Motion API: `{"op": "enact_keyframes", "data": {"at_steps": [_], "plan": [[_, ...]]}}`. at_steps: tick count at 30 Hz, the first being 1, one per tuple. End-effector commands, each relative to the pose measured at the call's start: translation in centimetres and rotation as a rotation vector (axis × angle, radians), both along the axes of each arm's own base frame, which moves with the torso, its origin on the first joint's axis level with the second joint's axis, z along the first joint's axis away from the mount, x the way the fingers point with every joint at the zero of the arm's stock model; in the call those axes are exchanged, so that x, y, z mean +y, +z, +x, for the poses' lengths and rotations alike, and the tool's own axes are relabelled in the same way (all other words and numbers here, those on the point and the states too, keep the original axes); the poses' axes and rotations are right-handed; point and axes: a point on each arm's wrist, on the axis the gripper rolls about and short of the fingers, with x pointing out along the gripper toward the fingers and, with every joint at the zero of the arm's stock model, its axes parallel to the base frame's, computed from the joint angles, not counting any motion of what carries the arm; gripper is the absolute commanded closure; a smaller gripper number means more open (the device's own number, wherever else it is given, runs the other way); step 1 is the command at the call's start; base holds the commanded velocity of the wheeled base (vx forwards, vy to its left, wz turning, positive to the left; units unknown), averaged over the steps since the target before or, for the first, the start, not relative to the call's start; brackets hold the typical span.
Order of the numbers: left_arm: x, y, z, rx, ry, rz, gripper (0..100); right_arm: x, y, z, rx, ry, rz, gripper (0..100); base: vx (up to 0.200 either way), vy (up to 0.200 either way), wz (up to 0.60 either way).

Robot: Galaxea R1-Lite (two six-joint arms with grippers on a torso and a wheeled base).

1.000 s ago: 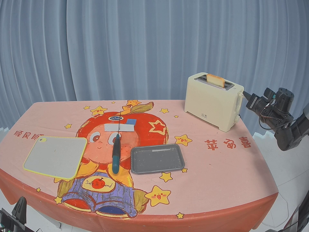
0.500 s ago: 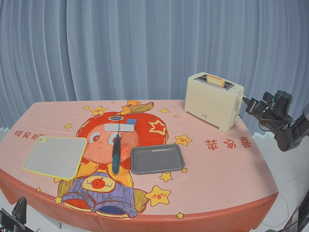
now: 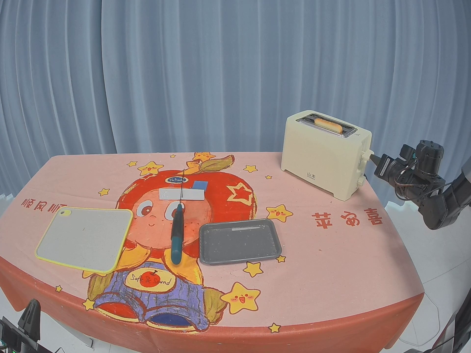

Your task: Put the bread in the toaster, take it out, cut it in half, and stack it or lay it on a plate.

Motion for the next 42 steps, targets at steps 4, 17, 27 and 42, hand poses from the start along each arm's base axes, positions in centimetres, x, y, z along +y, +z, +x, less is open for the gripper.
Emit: {"op": "enact_keyframes", "data": {"at_steps": [4,17,27,42], "plan": [[0.0,-0.5,0.1,0.017,0.000,0.000,100,0.0,-0.4,0.1,0.026,0.001,-0.001,100,0.000,0.000,0.00],[0.0,-0.5,0.1,0.017,0.000,0.000,100,0.1,-1.4,0.4,0.051,0.001,-0.002,100,0.000,0.000,0.00],[0.0,-0.5,0.1,0.017,0.000,0.000,100,0.3,-1.9,0.6,0.066,0.000,-0.005,100,0.000,0.000,0.00],[0.0,-0.5,0.1,0.017,0.000,0.000,100,0.3,-2.3,0.6,0.075,0.000,-0.020,100,0.000,0.000,0.00]]}}
